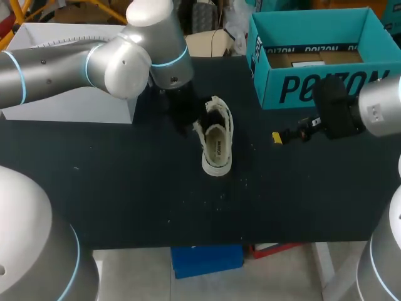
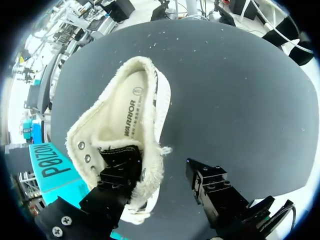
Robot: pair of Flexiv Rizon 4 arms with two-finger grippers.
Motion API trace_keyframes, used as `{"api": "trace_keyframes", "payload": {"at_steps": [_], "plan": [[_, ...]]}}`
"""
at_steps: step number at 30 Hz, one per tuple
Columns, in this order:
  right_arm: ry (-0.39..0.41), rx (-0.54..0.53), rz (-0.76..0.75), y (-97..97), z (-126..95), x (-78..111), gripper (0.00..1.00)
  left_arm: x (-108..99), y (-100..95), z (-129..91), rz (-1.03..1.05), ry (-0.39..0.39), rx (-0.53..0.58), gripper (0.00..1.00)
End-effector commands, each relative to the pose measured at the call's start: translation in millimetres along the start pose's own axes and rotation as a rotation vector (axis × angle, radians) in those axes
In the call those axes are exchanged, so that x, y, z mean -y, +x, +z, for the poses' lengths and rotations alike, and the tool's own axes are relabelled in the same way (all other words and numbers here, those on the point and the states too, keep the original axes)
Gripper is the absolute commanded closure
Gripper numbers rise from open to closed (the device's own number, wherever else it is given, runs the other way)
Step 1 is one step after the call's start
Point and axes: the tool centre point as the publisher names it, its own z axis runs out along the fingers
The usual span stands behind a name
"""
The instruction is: Take the shoe out of the shoebox, open the shoe tongue, remove and reinsert the insole, then place the shoe into the shoebox
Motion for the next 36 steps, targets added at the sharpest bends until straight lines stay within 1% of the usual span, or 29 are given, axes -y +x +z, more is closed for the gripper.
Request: {"api": "trace_keyframes", "payload": {"at_steps": [1,8,12,15,17,18,19,23,27,30,32,36], "plan": [[0.003,0.0,0.001,0.4,1,-1.1,0.0,-4,-7.6,10,0.02,-0.015,-0.014,0.53],[0.003,0.0,0.001,0.4,1,-1.1,0.0,-11,-11.2,22,0.007,-0.029,-0.03,0.58],[0.003,0.0,0.001,0.4,1,-1.1,0.0,-10,-12.9,23,0.006,-0.057,-0.028,0.66],[0.003,0.0,0.001,0.4,1,-1.1,0.0,-8,-13.1,25,0.011,-0.071,-0.031,0.67],[0.003,0.0,0.001,0.4,1,-1.1,0.0,-8,-12.9,27,0.005,-0.078,-0.03,0.73],[0.003,0.0,0.001,0.4,1,-1.1,0.0,-8,-12.8,27,0.005,-0.08,-0.03,0.79],[0.003,0.0,0.001,0.4,1,-1.1,0.0,-8,-12.6,28,0.006,-0.079,-0.032,1.0],[0.003,0.0,0.001,0.4,1,-1.1,0.0,-5,-11.8,29,0.032,-0.086,-0.045,1.0],[0.003,0.0,0.001,0.4,1,-1.1,0.0,-3,-10.1,14,0.063,-0.073,-0.055,1.0],[0.003,0.0,0.001,0.4,1,-1.1,0.0,1,-9.8,0,0.087,-0.052,-0.096,1.0],[0.003,0.0,0.001,0.4,1,-1.1,0.0,2,-12.0,-13,0.068,-0.048,-0.092,1.0],[0.003,0.0,0.001,0.4,1,-1.1,0.0,6,-21.6,-49,0.037,-0.094,-0.107,1.0]]}}
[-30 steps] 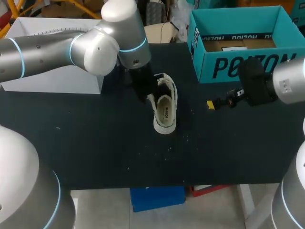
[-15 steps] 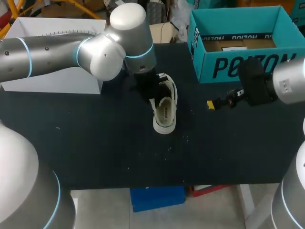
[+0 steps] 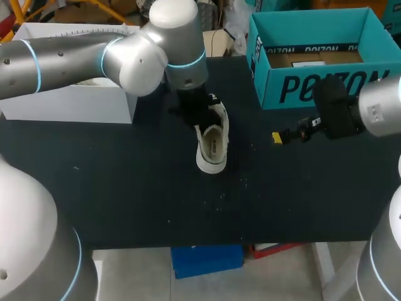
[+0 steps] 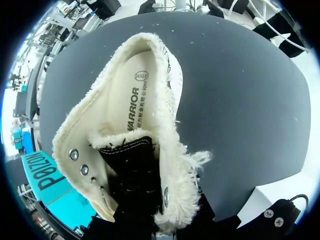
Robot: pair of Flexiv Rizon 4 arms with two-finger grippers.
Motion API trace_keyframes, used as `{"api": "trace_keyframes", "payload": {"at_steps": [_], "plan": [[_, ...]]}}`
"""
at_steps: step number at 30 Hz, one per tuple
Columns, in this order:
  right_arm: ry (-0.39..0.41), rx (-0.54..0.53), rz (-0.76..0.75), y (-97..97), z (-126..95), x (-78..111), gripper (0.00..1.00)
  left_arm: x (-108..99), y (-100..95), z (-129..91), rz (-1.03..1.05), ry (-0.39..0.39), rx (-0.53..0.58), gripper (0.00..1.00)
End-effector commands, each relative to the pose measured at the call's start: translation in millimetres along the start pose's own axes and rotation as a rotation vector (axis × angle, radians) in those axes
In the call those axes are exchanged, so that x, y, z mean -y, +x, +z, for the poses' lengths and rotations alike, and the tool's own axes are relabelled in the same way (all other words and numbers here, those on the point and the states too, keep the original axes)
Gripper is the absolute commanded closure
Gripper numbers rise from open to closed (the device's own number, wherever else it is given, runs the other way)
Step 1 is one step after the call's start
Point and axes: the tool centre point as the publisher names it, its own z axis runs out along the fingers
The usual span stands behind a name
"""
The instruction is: Take the shoe out of the shoebox, open the shoe tongue, remove and reinsert the insole, then place the shoe into the shoebox
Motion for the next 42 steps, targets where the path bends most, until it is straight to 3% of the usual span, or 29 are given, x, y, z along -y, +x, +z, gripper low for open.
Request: {"api": "trace_keyframes", "payload": {"at_steps": [1,7,12,18,22,30,38,42], "plan": [[0.003,0.0,0.001,0.3,1,-1.1,0.0,8,-6.3,-62,-0.047,-0.043,-0.016,1.0],[0.003,0.0,0.001,0.3,1,-1.1,0.0,1,-21.9,-127,-0.266,-0.089,0.05,1.0],[0.003,0.0,0.001,0.3,1,-1.1,0.0,-13,-24.5,-165,-0.511,-0.146,0.126,1.0],[0.003,0.0,0.001,0.3,1,-1.1,0.0,-36,-5.7,-195,-0.826,-0.255,0.15,1.0],[0.003,0.0,0.001,0.3,1,-1.1,0.0,-47,13.5,-203,-0.986,-0.273,0.142,1.0],[0.003,0.0,0.001,0.3,1,-1.1,0.0,-69,68.8,-201,-1.144,-0.285,0.136,1.0],[0.003,0.0,0.001,0.3,1,-1.1,0.0,-124,167.0,-201,-1.218,-0.289,0.168,1.0],[0.003,0.0,0.001,0.3,1,-1.1,0.0,-151,206.6,-204,-1.224,-0.292,0.175,1.0]]}}
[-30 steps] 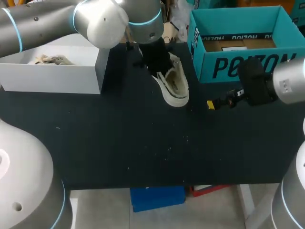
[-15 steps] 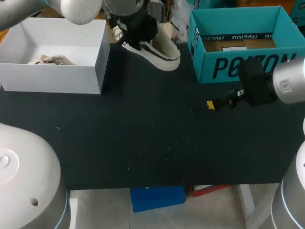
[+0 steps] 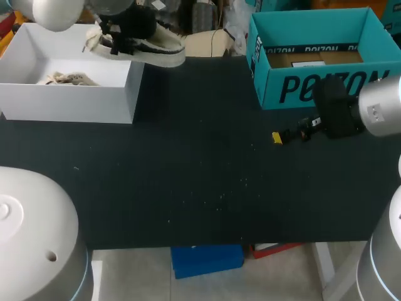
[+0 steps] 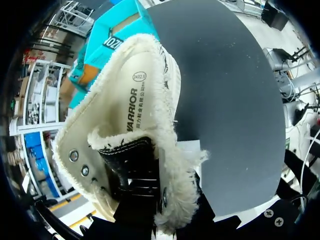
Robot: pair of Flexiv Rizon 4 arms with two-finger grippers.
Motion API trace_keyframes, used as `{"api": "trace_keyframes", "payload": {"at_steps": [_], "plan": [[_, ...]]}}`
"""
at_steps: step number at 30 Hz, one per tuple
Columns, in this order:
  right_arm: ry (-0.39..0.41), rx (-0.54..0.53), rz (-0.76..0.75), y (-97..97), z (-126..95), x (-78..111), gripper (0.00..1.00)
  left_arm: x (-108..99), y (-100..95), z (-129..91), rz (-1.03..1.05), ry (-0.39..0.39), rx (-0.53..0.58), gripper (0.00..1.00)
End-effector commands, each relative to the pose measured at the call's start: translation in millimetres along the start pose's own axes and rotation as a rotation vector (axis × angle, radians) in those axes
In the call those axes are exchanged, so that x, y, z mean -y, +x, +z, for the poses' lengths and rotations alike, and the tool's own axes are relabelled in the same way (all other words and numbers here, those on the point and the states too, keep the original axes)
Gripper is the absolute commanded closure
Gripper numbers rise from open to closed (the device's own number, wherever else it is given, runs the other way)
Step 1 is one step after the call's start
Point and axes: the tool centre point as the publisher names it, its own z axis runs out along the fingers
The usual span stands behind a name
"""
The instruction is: Take the shoe out of the shoebox, open the shoe tongue, remove and reinsert the insole, then place the shoe into the shoebox
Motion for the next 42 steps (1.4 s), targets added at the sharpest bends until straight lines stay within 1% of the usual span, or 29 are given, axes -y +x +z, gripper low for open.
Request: {"api": "trace_keyframes", "payload": {"at_steps": [1,4,7,11,15,24,33,42], "plan": [[0.003,0.0,0.001,0.4,1,-1.1,0.0,-61,-9.1,10,0.001,0.054,0.017,1.0],[0.003,0.0,0.001,0.4,1,-1.1,0.0,-92,-18.8,17,-0.012,0.053,0.025,1.0],[0.003,0.0,0.001,0.4,1,-1.1,0.0,-117,-27.0,25,-0.026,0.053,0.025,1.0],[0.003,0.0,0.001,0.4,1,-1.1,0.0,-142,-35.6,40,-0.043,0.057,0.017,1.0],[0.003,0.0,0.001,0.4,1,-1.1,0.0,-159,-41.3,61,-0.051,0.063,-0.006,1.0],[0.003,0.0,0.001,0.4,1,-1.1,0.0,-181,-53.7,107,-0.077,0.065,-0.015,1.0],[0.003,0.0,0.001,0.4,1,-1.1,0.0,-184,-58.3,147,-0.102,0.055,-0.017,1.0],[0.003,0.0,0.001,0.4,1,-1.1,0.0,-185,-55.8,183,-0.127,0.05,-0.045,1.0]]}}
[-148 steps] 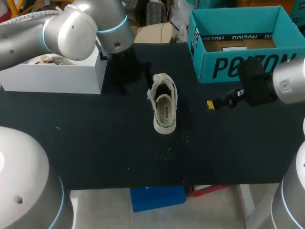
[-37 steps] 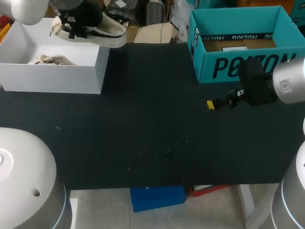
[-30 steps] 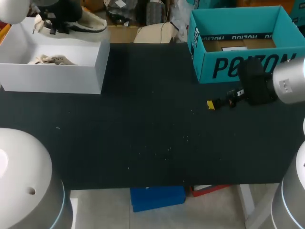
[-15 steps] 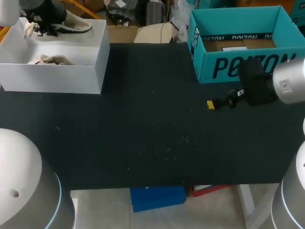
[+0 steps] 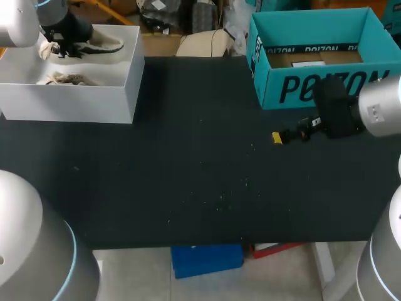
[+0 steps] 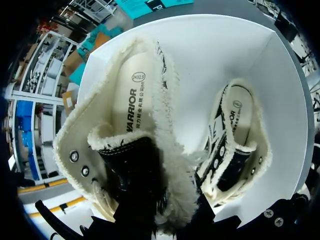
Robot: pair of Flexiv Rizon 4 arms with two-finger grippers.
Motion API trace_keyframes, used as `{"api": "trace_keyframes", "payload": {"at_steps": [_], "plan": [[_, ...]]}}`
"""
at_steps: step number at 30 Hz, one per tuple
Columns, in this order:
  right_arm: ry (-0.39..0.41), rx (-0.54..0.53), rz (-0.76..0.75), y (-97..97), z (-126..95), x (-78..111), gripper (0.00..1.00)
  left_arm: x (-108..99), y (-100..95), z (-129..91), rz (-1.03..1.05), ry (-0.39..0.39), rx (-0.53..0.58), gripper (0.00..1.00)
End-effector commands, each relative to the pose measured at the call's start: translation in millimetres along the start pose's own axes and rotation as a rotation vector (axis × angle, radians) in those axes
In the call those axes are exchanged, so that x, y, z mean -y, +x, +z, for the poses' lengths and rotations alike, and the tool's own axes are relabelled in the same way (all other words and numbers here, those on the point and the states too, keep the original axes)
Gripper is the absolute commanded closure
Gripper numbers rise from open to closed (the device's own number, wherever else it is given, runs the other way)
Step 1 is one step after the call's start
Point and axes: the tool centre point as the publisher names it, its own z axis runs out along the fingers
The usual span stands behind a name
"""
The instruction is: Take the shoe out of the shoebox, open the shoe tongue, remove and reinsert the insole, then place the shoe into the shoebox
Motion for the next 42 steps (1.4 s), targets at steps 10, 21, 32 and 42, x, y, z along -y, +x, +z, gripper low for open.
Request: {"api": "trace_keyframes", "payload": {"at_steps": [10,21,32,42], "plan": [[0.003,0.0,0.001,0.4,1,-1.1,0.0,-4,2.4,55,-0.021,-0.012,-0.05,1.0],[0.003,0.0,0.001,0.4,1,-1.1,0.0,1,4.9,53,-0.031,-0.035,-0.034,0.0],[0.003,0.0,0.001,0.4,1,-1.1,0.0,45,12.5,-28,0.048,0.024,-0.09,0.0],[0.003,0.0,0.001,0.4,1,-1.1,0.0,108,41.7,-105,0.058,-0.035,-0.149,0.0]]}}
